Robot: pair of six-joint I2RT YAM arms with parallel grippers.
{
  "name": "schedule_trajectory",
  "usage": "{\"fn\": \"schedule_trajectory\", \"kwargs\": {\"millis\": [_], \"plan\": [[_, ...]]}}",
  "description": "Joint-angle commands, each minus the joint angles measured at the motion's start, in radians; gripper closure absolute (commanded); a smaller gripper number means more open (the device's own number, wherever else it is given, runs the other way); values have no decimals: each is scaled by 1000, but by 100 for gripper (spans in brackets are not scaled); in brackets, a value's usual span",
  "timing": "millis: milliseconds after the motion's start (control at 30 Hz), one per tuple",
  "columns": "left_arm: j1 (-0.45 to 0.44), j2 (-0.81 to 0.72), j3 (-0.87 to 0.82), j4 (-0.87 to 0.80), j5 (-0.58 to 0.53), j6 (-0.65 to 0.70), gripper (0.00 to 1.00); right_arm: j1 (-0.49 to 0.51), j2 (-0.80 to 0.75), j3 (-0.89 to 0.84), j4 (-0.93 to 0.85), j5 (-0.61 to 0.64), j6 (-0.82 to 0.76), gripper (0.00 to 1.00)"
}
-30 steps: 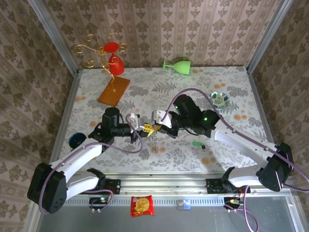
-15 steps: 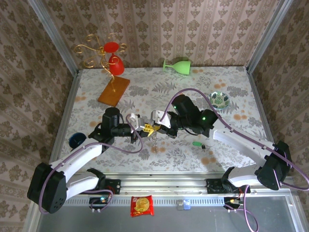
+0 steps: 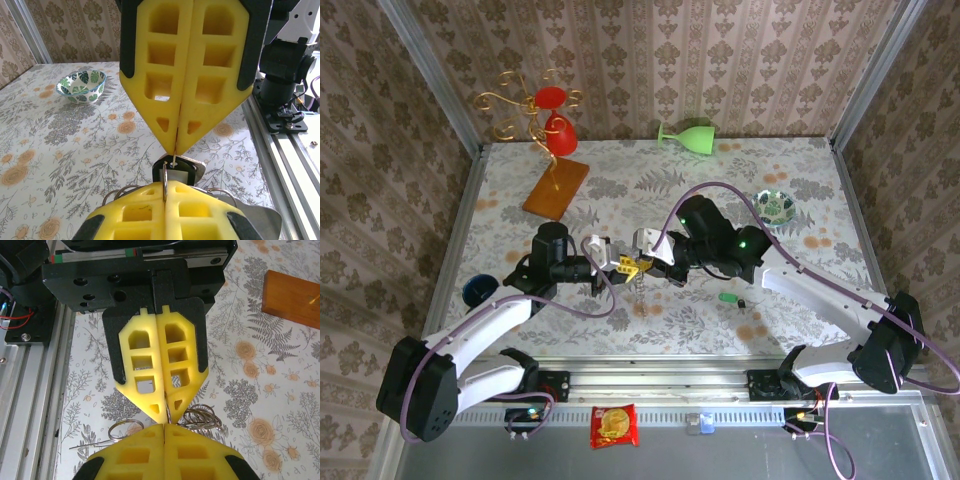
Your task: Put the keys on the keyring
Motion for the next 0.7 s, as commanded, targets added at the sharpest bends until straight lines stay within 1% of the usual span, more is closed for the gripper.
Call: {"fn": "schedule_trajectory", "kwargs": {"millis": [0,667], "plan": [[-6,1,20,13,21,25,100,-4,-8,37,-27,5,-2,100],[-8,4,22,9,24,31,100,-5,-4,31,3,66,8,100]]}}
